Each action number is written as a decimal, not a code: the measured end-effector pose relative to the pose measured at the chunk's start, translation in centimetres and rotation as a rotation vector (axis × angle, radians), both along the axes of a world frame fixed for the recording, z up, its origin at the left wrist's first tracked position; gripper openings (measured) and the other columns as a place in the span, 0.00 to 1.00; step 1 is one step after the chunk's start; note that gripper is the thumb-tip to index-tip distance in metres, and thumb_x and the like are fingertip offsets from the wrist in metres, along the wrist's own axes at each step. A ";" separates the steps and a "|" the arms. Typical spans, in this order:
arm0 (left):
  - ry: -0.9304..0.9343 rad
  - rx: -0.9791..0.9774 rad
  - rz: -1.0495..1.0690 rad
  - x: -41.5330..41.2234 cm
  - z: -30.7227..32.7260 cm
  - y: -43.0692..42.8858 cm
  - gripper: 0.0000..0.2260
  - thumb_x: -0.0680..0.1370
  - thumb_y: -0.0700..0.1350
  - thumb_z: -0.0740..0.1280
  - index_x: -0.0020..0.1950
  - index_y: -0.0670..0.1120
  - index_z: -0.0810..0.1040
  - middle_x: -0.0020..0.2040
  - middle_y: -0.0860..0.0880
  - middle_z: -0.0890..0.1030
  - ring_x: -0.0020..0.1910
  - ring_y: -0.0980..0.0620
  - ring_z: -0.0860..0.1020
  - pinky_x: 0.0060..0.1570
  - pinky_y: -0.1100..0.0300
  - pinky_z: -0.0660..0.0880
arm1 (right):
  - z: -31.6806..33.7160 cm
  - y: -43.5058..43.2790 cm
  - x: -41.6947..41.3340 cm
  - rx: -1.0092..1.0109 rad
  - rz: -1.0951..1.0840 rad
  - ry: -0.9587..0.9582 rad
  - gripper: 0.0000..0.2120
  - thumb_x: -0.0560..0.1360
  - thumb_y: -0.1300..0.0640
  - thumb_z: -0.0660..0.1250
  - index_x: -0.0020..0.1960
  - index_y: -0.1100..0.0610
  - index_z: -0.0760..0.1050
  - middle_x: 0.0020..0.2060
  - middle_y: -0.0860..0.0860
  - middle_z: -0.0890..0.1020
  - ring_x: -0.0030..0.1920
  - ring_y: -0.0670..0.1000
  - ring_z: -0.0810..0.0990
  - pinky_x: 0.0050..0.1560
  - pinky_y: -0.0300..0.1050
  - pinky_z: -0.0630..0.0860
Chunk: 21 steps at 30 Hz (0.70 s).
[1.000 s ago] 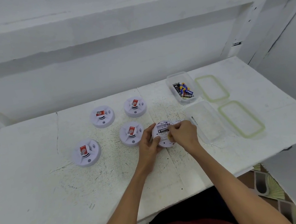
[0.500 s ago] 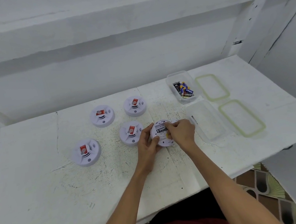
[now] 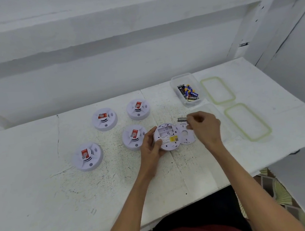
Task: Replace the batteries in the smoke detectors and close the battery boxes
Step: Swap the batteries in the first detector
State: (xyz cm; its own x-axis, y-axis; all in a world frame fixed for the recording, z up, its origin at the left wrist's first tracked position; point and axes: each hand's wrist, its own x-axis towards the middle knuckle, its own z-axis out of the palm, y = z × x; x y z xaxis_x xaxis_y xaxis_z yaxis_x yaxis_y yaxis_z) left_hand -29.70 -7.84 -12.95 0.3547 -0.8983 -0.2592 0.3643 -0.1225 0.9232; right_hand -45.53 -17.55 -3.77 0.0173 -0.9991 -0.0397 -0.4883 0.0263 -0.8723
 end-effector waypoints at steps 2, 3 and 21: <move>0.002 0.000 0.002 0.0 0.0 0.0 0.19 0.84 0.37 0.64 0.74 0.51 0.73 0.70 0.47 0.79 0.66 0.45 0.80 0.62 0.36 0.79 | 0.3 -1.0 -1.7 -0.071 -0.101 -0.013 0.06 0.73 0.58 0.69 0.48 0.53 0.84 0.36 0.46 0.86 0.39 0.44 0.85 0.52 0.36 0.77; 0.001 0.000 0.003 0.1 0.0 0.0 0.19 0.84 0.38 0.64 0.73 0.52 0.73 0.71 0.47 0.79 0.66 0.45 0.80 0.62 0.35 0.79 | 0.2 -1.5 -2.7 -0.099 -0.142 -0.001 0.07 0.72 0.59 0.69 0.48 0.54 0.84 0.36 0.48 0.86 0.41 0.44 0.85 0.52 0.32 0.75; 0.038 -0.008 0.002 0.1 -0.1 -0.1 0.19 0.84 0.35 0.63 0.74 0.51 0.73 0.70 0.47 0.79 0.66 0.45 0.81 0.59 0.41 0.81 | -4.5 -4.1 -6.2 -0.011 0.043 0.332 0.06 0.71 0.66 0.72 0.45 0.56 0.85 0.41 0.52 0.86 0.49 0.56 0.83 0.57 0.47 0.77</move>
State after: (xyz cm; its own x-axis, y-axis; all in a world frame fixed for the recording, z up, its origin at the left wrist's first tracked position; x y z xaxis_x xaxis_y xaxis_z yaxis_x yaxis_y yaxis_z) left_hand -29.64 -7.89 -13.01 0.3466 -0.8998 -0.2651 0.3994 -0.1142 0.9096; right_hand -51.71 -21.63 -8.25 0.0477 -0.9981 -0.0397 -0.7466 -0.0092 -0.6652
